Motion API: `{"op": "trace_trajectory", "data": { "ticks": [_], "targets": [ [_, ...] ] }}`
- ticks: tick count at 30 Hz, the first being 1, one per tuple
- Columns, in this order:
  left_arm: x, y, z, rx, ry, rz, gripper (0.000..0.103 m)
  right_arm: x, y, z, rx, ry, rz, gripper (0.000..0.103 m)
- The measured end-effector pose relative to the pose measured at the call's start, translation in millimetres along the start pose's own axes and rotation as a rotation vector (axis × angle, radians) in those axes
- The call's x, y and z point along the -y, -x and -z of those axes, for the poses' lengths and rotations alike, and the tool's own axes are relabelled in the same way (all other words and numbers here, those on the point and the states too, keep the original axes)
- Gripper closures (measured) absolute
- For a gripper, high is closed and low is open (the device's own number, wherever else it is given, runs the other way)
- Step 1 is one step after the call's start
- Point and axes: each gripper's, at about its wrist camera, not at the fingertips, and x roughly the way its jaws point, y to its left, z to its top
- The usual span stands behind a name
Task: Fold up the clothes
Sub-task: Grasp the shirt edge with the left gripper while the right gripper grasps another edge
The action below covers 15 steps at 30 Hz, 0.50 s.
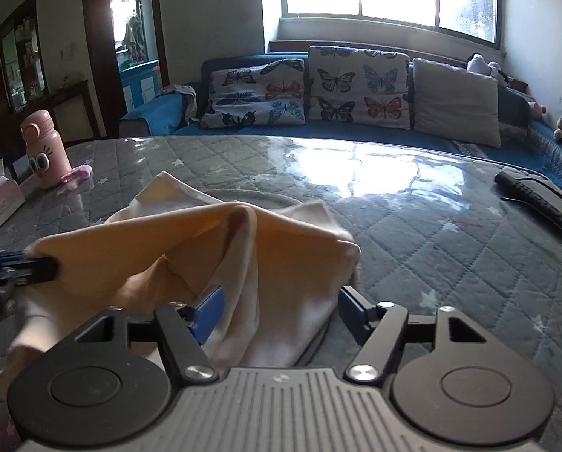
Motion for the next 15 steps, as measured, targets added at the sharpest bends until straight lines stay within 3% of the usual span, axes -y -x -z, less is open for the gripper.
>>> {"op": "trace_trajectory", "data": {
  "ticks": [13, 15],
  "targets": [
    [-22, 13, 13, -0.004, 0.027, -0.004, 0.096, -35, -24, -12, 0.003, 0.058, -0.039, 0.045],
    [-22, 14, 14, -0.003, 0.028, -0.002, 0.096, -40, -24, -14, 0.012, 0.076, -0.033, 0.053]
  ]
}}
